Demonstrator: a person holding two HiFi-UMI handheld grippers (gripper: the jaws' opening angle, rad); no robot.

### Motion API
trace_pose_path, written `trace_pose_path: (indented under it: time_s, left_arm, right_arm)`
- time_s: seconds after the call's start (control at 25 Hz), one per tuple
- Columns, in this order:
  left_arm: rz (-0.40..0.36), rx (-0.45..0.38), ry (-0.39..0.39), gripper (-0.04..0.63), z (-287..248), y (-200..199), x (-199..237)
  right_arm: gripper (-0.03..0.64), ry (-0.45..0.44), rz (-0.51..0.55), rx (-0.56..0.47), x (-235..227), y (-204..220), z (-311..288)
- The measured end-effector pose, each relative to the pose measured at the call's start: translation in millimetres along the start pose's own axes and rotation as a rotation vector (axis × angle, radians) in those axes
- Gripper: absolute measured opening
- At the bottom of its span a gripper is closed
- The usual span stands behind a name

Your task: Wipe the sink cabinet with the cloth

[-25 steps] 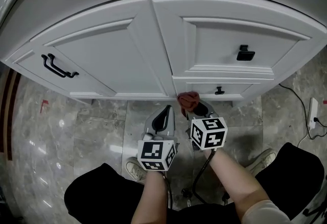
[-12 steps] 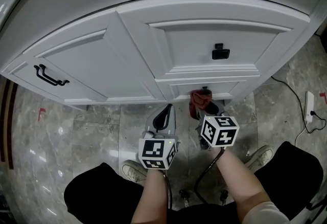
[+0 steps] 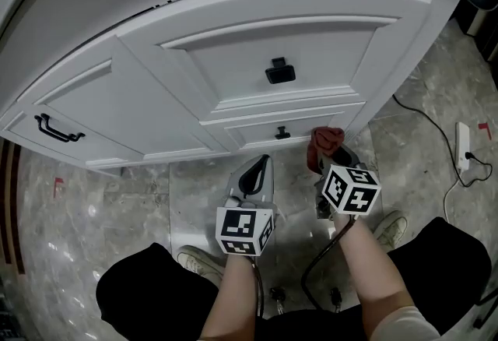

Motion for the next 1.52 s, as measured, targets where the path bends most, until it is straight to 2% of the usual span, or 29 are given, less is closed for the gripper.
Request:
trace_pose_path:
  time_s: [0.16, 0.32, 0.44, 0.56, 0.88, 1.08, 1.28, 1.52]
  left_arm:
    - [-0.003, 0.010, 0.021, 0.000, -6, 3, -14]
    - [-0.015, 0.014, 0.036, 0.000, -9, 2, -23]
    - [-0.023, 0.013, 0.036, 0.000, -7, -2, -24]
    - [-0.025, -0.015, 0.028, 0.000, 5, -14, -24]
    - [-0.046, -0.215, -0.013, 0.001, 75, -74, -36]
    - [-0.050, -0.297, -0.027, 0.000, 116, -93, -50]
    - [-0.065, -0.299, -0.041, 0.000, 152, -96, -62]
    - [-0.089, -0.330, -0.041, 0.000, 191, -113, -74]
  right_arm:
    - [0.086, 0.026, 0.016, 0.002, -13, -2, 8]
    - [0.083, 0.096, -0.050, -0.005, -37, -3, 18]
    - [0.082, 0.116, -0.023, -0.031, -41, -12, 31]
    - [0.081, 0.104, 0.037, -0.082, -26, -26, 52]
    - [0.081, 0.040, 0.289, -0.287, 51, -57, 135]
    - [0.081, 0.003, 0.326, -0.313, 78, -56, 175]
    - [0.081, -0.008, 0.330, -0.309, 96, -49, 206]
    - [0.080, -0.023, 0.346, -0.362, 119, -56, 245]
Point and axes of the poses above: the fingertips, and each gripper's own axes: z backward along the fingers, x to its left, y out of its underside, the point moved 7 cm from there along z, backward along the fingers, and after that the axes turned 6 degrees about x, right-handed, at the moved point
